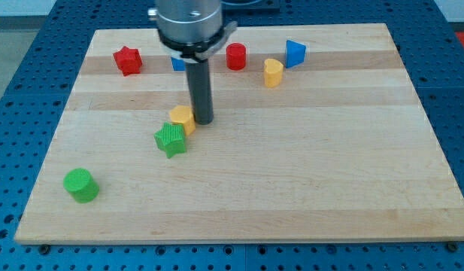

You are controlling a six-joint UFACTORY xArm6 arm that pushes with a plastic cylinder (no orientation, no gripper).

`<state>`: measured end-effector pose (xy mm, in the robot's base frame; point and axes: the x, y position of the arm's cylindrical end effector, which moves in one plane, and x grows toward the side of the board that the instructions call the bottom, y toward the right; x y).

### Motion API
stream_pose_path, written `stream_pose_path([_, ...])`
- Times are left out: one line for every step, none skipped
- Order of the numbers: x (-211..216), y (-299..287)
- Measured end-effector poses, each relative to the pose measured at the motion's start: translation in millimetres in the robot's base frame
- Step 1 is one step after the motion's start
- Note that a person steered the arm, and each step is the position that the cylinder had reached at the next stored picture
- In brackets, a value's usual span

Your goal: Move your arm close to the blue triangle

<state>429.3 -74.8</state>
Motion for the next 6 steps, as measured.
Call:
stream_pose_path([0,-25])
stream_pose_path([0,-30])
stream_pose_path([-10,25])
stream_pose_path([-41,124])
stream_pose_path([-67,208])
stream_pose_path([-99,228])
